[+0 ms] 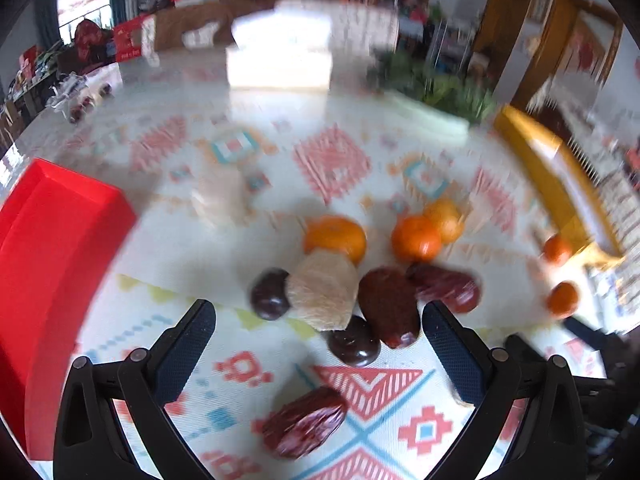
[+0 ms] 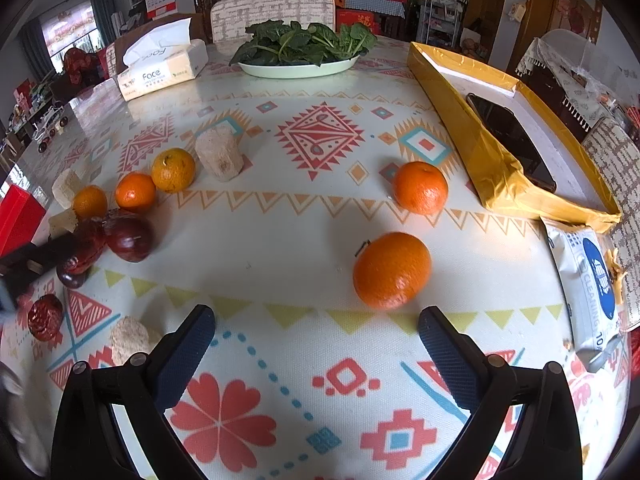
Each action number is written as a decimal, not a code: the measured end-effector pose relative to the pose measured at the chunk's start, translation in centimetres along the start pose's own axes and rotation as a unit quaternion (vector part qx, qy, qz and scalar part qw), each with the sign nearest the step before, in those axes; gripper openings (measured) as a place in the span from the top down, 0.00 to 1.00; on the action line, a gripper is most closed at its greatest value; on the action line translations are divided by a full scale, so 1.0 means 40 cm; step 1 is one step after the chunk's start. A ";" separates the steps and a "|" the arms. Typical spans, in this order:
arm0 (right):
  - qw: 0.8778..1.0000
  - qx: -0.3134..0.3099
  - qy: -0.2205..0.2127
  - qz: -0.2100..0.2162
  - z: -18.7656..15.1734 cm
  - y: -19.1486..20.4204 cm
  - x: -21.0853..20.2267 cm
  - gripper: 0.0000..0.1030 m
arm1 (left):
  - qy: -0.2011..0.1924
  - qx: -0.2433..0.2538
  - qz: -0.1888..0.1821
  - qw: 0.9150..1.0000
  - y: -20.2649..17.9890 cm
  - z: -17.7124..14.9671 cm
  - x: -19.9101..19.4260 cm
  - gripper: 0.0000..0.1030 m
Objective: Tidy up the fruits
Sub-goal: 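Grasp a red date with the left gripper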
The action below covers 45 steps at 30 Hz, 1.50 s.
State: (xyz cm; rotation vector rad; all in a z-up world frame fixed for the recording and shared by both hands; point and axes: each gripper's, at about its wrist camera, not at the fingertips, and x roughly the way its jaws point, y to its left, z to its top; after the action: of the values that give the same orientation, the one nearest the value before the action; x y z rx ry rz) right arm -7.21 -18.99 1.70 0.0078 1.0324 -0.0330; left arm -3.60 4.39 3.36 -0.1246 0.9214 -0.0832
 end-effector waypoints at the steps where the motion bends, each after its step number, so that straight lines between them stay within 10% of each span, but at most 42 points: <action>1: 1.000 0.006 -0.004 0.005 -0.004 -0.004 -0.012 0.05 | -0.020 -0.001 0.001 1.000 0.011 0.001 -0.031 0.00; 9: 0.993 -0.036 -0.083 0.081 -0.032 0.074 -0.129 0.07 | -0.220 -0.004 -0.039 0.975 0.127 -0.034 -0.316 0.00; 17: 0.989 -0.080 -0.061 0.106 -0.038 0.162 -0.090 0.33 | -0.103 0.007 -0.058 0.993 0.154 -0.090 -0.186 0.00; 33: 0.987 -0.064 -0.036 0.143 -0.050 0.165 -0.061 0.67 | -0.015 0.130 -0.082 0.988 0.053 -0.151 -0.063 0.13; 40: 0.986 -0.055 -0.034 0.152 -0.054 0.158 -0.071 0.67 | 0.008 0.144 -0.065 0.987 0.021 -0.148 -0.031 0.73; 45: 0.985 -0.064 -0.048 0.156 -0.049 0.180 -0.115 0.67 | -0.004 0.089 -0.088 0.992 0.075 -0.137 -0.056 0.75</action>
State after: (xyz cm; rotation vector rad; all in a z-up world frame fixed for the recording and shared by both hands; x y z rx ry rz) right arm -11.04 -11.66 4.57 0.0503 0.9262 0.3153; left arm -9.26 7.25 1.40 -0.0399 0.8901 -0.3271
